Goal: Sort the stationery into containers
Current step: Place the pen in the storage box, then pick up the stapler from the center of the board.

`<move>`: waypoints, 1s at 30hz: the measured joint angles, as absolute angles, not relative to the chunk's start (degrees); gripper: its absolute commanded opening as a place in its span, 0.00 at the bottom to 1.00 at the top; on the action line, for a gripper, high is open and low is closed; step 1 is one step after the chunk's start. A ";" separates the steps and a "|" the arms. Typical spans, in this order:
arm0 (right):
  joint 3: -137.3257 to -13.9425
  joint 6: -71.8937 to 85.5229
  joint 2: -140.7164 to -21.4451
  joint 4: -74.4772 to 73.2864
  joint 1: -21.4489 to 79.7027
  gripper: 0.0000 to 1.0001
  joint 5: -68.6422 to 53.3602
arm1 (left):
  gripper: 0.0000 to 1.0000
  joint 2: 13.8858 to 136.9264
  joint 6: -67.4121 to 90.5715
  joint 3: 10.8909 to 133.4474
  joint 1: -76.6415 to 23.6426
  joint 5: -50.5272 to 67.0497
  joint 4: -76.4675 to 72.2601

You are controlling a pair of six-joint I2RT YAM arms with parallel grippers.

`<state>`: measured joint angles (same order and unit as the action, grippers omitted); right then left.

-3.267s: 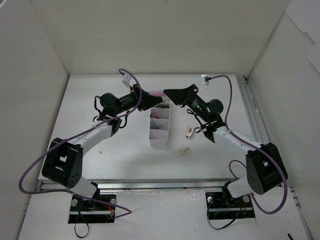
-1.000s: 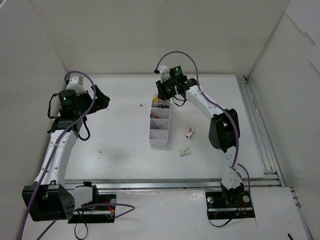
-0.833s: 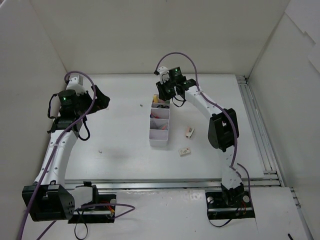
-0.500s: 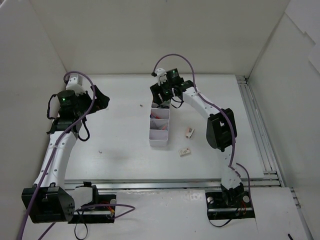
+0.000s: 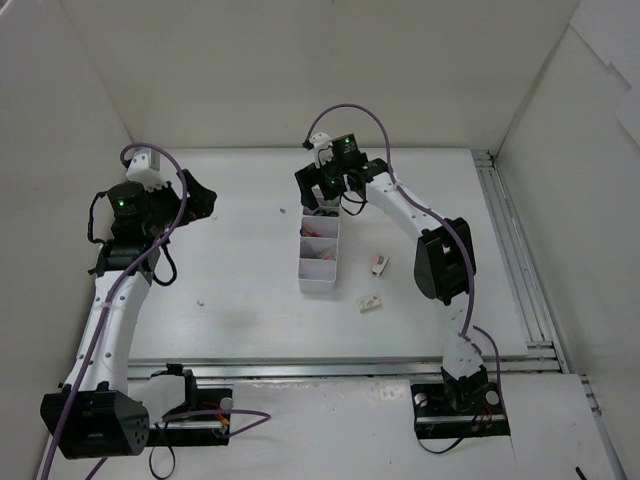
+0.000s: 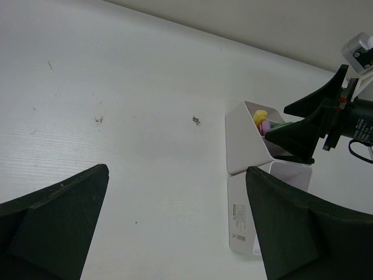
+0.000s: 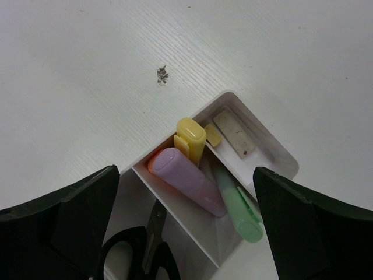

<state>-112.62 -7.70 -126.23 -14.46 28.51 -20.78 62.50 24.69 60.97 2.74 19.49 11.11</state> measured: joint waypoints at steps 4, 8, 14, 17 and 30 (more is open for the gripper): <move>-112.55 -6.94 -124.29 -14.37 28.56 0.98 -19.40 | 0.99 62.50 24.64 60.97 2.74 19.70 11.20; -111.92 -6.26 -121.54 -14.11 28.56 0.98 -17.72 | 1.00 62.50 24.62 60.97 2.74 19.92 11.29; -109.65 -5.13 -118.37 -13.41 28.29 0.98 -16.27 | 0.99 62.52 24.60 60.97 2.74 20.14 11.70; -108.29 -4.45 -117.91 -13.21 27.86 0.98 -15.81 | 0.99 62.72 24.60 61.19 2.74 20.23 12.10; -97.08 -0.30 -111.96 -10.61 26.55 0.98 -12.40 | 0.99 64.75 24.43 64.49 0.58 19.77 14.31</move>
<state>-97.08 -0.30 -111.96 -10.61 26.55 -12.40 64.75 24.43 64.49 0.58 19.77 14.31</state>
